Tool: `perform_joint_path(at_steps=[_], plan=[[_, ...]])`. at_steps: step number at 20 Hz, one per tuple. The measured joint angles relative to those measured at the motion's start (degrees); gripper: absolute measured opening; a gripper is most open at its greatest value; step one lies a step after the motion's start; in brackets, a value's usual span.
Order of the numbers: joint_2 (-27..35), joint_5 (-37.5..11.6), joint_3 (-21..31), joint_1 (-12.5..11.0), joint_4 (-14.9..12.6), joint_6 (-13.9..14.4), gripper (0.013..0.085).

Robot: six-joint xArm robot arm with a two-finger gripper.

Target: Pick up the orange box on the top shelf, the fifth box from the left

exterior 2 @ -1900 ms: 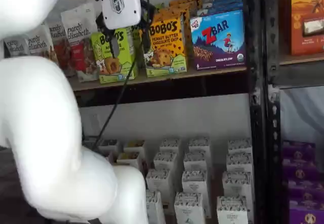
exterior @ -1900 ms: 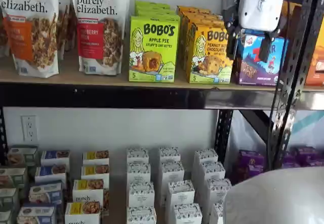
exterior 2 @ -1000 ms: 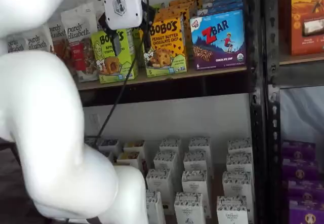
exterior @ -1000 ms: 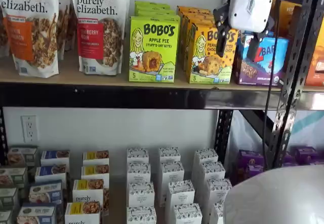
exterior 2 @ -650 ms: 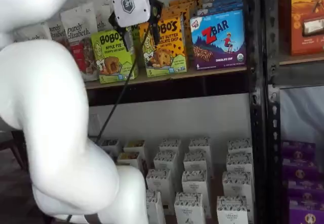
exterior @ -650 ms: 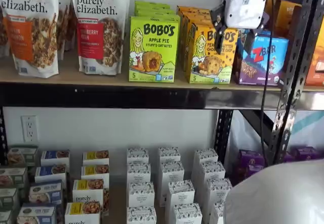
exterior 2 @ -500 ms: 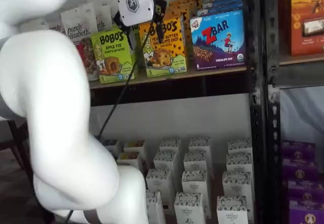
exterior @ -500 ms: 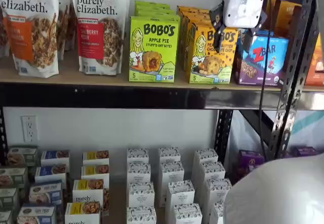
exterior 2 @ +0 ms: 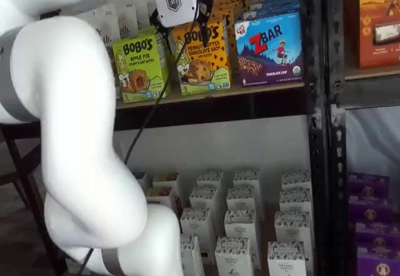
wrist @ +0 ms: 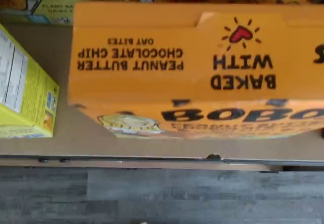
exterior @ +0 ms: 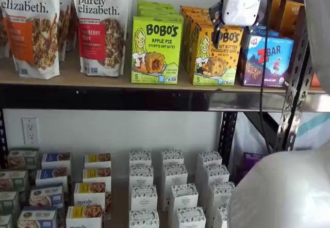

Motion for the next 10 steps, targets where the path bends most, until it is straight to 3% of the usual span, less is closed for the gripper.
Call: perform_joint_path(at_steps=[5,10], plan=[[3.54,3.81,-3.48,-0.89,1.37,-0.90,0.0850],[3.59,1.91,-3.02,-1.25,2.05,-1.26,0.0850]])
